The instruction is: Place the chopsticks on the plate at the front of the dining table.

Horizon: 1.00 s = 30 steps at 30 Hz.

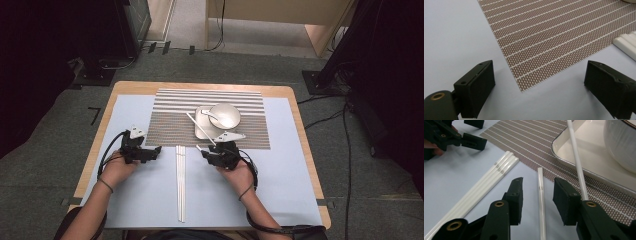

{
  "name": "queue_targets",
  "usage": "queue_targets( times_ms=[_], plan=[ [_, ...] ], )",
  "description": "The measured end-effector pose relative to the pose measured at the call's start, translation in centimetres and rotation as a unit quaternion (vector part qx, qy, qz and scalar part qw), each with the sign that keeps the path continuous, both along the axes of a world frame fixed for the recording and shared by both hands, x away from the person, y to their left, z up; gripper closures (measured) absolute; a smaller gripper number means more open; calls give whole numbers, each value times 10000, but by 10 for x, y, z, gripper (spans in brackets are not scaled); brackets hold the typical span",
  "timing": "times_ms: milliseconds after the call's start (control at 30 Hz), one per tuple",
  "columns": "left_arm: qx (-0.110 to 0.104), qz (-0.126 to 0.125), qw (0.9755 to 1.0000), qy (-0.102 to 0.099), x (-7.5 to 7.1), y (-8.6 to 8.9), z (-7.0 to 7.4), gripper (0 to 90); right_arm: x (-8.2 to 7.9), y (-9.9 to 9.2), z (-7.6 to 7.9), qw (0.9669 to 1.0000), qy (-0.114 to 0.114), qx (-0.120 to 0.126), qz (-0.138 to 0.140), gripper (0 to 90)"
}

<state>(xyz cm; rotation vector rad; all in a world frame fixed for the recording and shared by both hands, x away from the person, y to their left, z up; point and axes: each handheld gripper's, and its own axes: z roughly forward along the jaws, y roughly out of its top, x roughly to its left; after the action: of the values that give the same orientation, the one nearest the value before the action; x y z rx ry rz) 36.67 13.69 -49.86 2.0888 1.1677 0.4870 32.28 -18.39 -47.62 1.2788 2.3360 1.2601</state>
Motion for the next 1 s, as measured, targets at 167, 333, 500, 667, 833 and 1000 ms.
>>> queue_targets(
  times_ms=[167,333,500,667,833,1000],
  plan=[
    [1,0,10000,-2,0,0,0,90,-5,-2,-2,10000,-5,-32,41,586],
    [1,0,10000,-3,0,0,0,90,-10,-5,-5,9999,-54,-113,79,594],
    [1,0,10000,-4,0,0,0,90,-16,-10,-6,9998,-145,-128,60,610],
    [1,0,10000,-3,0,0,0,90,-20,-15,-7,9998,-146,-146,-3,621],
    [1,0,10000,-5,0,0,0,90,-24,-17,-7,9997,-190,-179,-1,629],
    [2,0,10000,-6,0,0,0,90,-28,-19,-7,9994,-256,-221,3,641]
  ],
)
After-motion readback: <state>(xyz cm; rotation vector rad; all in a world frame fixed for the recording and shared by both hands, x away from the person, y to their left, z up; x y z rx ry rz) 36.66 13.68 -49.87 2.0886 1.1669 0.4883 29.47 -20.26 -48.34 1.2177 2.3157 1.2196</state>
